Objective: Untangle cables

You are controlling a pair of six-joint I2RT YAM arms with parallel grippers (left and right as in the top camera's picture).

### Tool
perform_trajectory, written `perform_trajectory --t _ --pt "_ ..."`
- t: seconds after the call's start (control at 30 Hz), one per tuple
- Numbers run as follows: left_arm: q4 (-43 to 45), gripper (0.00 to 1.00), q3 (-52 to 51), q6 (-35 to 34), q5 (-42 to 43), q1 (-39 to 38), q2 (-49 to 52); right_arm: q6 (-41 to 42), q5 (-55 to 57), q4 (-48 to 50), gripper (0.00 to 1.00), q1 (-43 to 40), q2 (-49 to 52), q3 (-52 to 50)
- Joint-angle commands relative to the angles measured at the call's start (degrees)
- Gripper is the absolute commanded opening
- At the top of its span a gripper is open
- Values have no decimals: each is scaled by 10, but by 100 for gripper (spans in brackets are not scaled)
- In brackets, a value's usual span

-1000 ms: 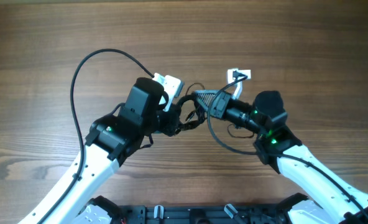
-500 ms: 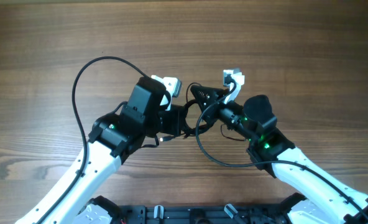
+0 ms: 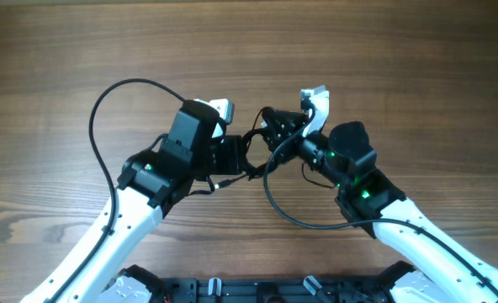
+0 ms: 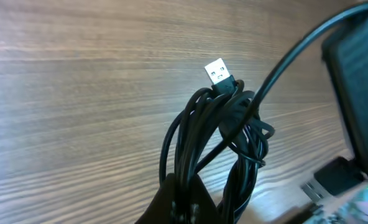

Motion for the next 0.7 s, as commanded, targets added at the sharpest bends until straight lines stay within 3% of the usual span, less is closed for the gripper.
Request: perform_trajectory --t 0.0,0.07,0.3,0.47,0.67 --pt "0 4 -2 -97 42 2 2 -23 82 9 5 17 -10 16" --pt "4 4 -2 -171 62 2 2 -22 94 13 5 40 -4 16" --pt "15 4 -2 -275 87 17 2 37 95 -17 5 63 2 16" --pt "14 4 -2 -272 200 98 2 -23 110 -52 5 63 2 16" --pt "15 4 -2 -268 210 109 2 -23 110 -5 5 63 2 16"
